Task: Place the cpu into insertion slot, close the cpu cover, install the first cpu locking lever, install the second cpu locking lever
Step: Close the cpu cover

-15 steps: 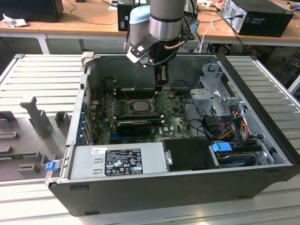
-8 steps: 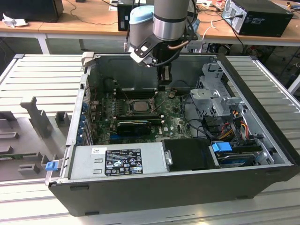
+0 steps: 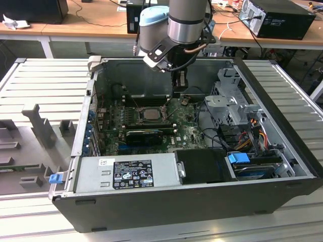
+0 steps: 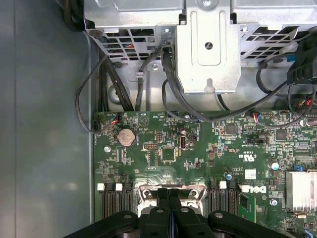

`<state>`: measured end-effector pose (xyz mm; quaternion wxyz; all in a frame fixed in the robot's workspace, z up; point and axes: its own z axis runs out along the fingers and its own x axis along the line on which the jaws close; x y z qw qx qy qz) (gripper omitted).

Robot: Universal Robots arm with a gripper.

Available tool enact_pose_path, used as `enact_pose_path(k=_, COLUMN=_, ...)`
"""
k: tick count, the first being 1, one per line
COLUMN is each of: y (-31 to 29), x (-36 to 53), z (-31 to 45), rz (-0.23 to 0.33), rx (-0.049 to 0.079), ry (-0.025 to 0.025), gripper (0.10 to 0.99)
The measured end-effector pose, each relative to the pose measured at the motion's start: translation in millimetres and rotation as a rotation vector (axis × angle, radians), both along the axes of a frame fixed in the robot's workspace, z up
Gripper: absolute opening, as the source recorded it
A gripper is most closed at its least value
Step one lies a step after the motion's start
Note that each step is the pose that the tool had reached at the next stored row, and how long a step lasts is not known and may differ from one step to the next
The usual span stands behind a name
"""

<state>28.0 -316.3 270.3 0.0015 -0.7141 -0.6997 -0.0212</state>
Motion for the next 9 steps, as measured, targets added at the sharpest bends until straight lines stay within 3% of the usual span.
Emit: enact_pose_path(k=9, y=0.0, x=5.9, z=0.0, rz=0.0, rx=0.0, ry=0.0, gripper=0.106)
